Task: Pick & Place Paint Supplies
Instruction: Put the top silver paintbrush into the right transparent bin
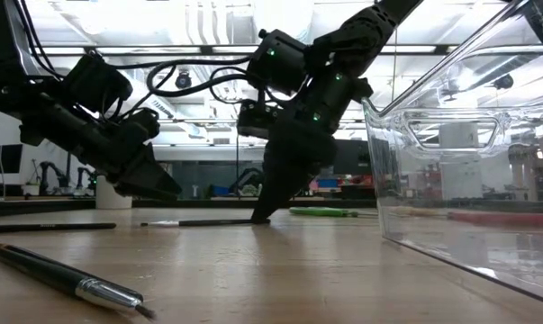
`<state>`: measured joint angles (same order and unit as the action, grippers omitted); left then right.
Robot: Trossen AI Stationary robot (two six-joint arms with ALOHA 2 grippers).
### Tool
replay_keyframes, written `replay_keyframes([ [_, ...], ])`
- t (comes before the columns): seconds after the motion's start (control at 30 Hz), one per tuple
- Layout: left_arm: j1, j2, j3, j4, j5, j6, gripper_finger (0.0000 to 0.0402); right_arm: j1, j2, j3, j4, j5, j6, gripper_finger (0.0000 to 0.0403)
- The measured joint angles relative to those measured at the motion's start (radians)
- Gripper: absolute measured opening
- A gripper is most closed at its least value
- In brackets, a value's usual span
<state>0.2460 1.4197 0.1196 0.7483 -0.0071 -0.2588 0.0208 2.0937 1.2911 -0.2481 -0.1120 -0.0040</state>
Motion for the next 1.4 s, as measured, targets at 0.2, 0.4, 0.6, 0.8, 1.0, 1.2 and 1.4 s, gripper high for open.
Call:
replay_keyframes([
  [0.2,0.0,0.0,0.0,0.0,0.0,0.0,0.0303,0.023,0.0,-0.004,0.004,0.083,0.015,0.0111],
  [0.4,0.0,0.0,0.0,0.0,0.0,0.0,0.0303,0.023,-0.002,-0.027,0.033,0.081,0.043,0.0111],
  [0.6,0.0,0.0,0.0,0.0,0.0,0.0,0.0303,0.022,-0.002,-0.06,0.076,0.066,0.087,0.0111],
  [0.8,0.0,0.0,0.0,0.003,0.0,-0.001,0.0303,0.022,-0.003,-0.062,0.077,0.066,0.084,0.0095],
  [1.0,0.0,0.0,0.0,0.003,0.0,-0.001,0.0303,0.022,-0.003,-0.063,0.079,0.059,0.085,0.0034],
  [1.2,0.0,0.0,0.0,0.003,0.0,-0.002,0.0303,0.022,-0.003,-0.063,0.079,0.05,0.084,0.0011],
  [1.4,0.0,0.0,0.0,0.003,0.0,-0.002,0.0303,0.022,-0.003,-0.063,0.079,0.05,0.088,0.001],
])
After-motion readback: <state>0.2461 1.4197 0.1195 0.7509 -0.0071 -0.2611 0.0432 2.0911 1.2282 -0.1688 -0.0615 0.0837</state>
